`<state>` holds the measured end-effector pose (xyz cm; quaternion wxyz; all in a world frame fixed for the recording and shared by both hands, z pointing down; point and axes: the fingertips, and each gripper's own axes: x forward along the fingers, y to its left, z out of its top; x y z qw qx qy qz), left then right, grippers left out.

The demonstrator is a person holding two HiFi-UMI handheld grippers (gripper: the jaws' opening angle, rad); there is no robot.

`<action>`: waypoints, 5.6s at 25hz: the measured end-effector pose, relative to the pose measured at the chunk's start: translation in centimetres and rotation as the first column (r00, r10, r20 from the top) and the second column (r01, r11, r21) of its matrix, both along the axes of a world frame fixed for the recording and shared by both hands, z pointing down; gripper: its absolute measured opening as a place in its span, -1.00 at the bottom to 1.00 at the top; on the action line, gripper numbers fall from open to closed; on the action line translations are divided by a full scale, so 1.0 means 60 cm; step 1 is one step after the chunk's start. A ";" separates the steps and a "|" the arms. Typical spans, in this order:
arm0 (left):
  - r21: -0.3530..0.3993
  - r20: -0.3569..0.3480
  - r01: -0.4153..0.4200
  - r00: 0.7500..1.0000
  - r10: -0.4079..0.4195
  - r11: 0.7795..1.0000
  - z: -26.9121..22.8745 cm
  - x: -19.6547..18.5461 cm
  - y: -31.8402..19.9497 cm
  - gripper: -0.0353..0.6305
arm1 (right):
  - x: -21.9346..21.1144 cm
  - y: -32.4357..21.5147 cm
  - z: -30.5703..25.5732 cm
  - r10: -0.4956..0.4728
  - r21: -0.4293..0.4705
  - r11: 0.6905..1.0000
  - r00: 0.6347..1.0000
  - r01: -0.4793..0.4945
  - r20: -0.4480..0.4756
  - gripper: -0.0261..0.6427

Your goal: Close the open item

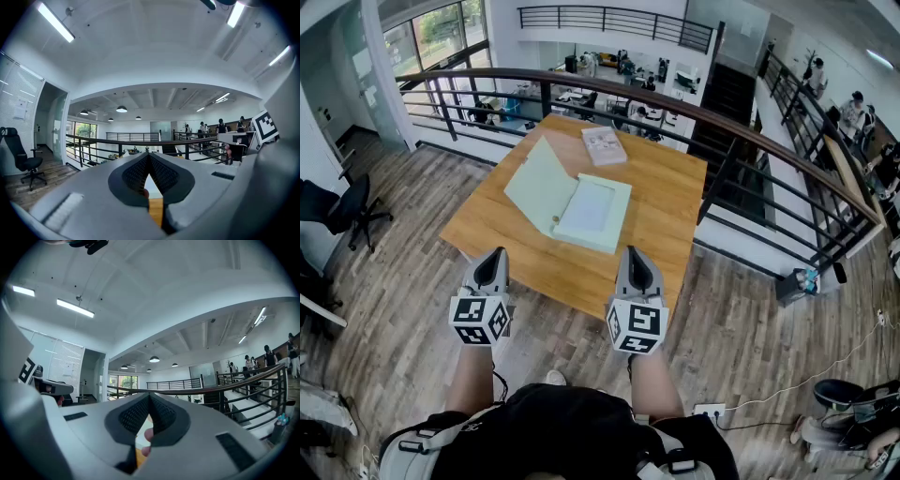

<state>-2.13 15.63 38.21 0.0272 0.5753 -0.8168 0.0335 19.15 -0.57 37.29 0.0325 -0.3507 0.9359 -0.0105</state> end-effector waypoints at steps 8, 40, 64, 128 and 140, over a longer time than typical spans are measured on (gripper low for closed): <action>-0.004 0.017 0.006 1.000 -0.006 1.000 0.007 -0.005 -0.005 -0.89 | -0.002 -0.003 0.001 0.002 -0.016 1.000 1.000 -0.001 0.028 -0.93; -0.025 -0.025 -0.047 0.999 0.046 0.999 0.051 -0.168 0.012 -0.89 | -0.132 0.032 0.043 0.093 -0.031 0.995 0.995 -0.093 -0.026 -0.93; -0.072 -0.012 -0.035 0.999 0.034 0.997 0.067 -0.287 -0.305 -0.89 | -0.230 -0.281 0.074 0.107 -0.078 0.991 0.994 -0.109 -0.034 -0.93; -0.401 -0.411 -0.274 0.906 0.095 0.874 0.364 -0.499 -0.384 -0.76 | -0.197 -0.374 0.592 0.123 -0.662 0.642 0.904 -0.387 -0.409 -0.63; -0.305 -0.413 -0.353 0.886 0.211 0.884 0.318 -0.456 -0.419 -0.87 | -0.227 -0.338 0.597 0.046 -0.723 0.610 0.925 -0.324 -0.376 -0.75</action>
